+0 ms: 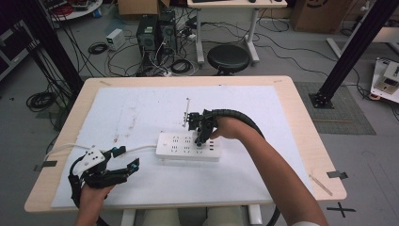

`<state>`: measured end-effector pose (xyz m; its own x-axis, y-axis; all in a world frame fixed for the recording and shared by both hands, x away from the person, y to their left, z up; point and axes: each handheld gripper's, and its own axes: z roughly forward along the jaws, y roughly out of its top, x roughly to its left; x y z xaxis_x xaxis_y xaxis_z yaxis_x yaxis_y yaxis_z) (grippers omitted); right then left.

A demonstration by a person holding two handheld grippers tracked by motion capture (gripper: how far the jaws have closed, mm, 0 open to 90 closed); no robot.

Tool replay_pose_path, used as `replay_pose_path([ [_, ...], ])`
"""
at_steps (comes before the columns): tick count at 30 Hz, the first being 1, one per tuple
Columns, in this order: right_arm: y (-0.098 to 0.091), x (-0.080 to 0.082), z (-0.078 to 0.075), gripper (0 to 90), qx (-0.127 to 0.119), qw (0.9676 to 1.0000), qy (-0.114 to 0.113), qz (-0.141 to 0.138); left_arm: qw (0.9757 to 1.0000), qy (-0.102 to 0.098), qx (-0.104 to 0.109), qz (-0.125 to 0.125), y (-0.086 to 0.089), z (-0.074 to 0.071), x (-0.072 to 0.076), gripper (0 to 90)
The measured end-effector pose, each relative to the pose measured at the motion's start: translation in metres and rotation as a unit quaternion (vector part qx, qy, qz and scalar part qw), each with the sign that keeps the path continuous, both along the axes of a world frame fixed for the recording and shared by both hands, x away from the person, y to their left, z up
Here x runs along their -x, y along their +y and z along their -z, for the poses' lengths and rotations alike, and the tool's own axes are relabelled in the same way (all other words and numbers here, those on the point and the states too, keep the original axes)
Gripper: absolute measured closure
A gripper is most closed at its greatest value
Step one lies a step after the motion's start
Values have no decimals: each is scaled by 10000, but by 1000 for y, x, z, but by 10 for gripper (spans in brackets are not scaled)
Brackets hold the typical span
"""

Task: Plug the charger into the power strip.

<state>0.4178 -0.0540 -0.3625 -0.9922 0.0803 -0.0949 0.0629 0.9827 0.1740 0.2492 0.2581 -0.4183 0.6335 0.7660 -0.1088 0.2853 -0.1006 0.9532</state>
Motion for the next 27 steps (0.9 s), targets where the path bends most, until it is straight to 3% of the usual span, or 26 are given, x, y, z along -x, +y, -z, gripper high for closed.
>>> replay_pose_path([
  [2,-2,0,0,625,-86,10000,-2,-40,10000,-18,-21,-2,0,-1,0,252],
  [4,-6,-3,-1,465,-238,9995,-9,187,10000,-21,-2,-17,-1,-2,0,252],
  [6,-12,-6,-4,424,-522,9973,76,504,10000,-6,-2,2,-1,-2,0,252],
  [9,-17,-5,-6,355,-689,9956,38,628,10000,-5,-4,15,-3,-1,-1,252],
  [13,-33,1,-15,198,-1075,9886,-45,1057,10000,-30,18,45,-6,-2,-2,252],
  [16,-44,4,-16,196,-1255,9831,-99,1332,10000,-43,22,84,-8,-3,-3,252],
  [18,-54,7,-18,196,-1475,9775,-157,1500,9999,-47,31,98,-9,-4,-3,252],
  [19,-54,7,-18,196,-1475,9775,-157,1500,9999,-47,31,98,-9,-4,-3,252],
  [20,-69,9,-20,196,-1783,9687,-77,1726,9999,-64,14,111,-9,-5,-4,252],
  [22,-78,11,-22,196,-1899,9643,-127,1839,9999,-69,15,115,-9,-5,-4,252],
  [23,-78,11,-22,196,-1899,9643,-127,1839,9999,-69,15,115,-9,-5,-4,252],
  [24,-82,12,-22,196,-1977,9621,-170,1871,9999,-55,60,100,-9,-6,-3,252],
  [25,-95,16,-25,196,-2167,9544,-293,2032,9999,-70,58,99,-8,-6,-3,252],
  [27,-106,20,-27,196,-2299,9465,-407,2228,9999,-69,72,102,-8,-6,-3,252],
])
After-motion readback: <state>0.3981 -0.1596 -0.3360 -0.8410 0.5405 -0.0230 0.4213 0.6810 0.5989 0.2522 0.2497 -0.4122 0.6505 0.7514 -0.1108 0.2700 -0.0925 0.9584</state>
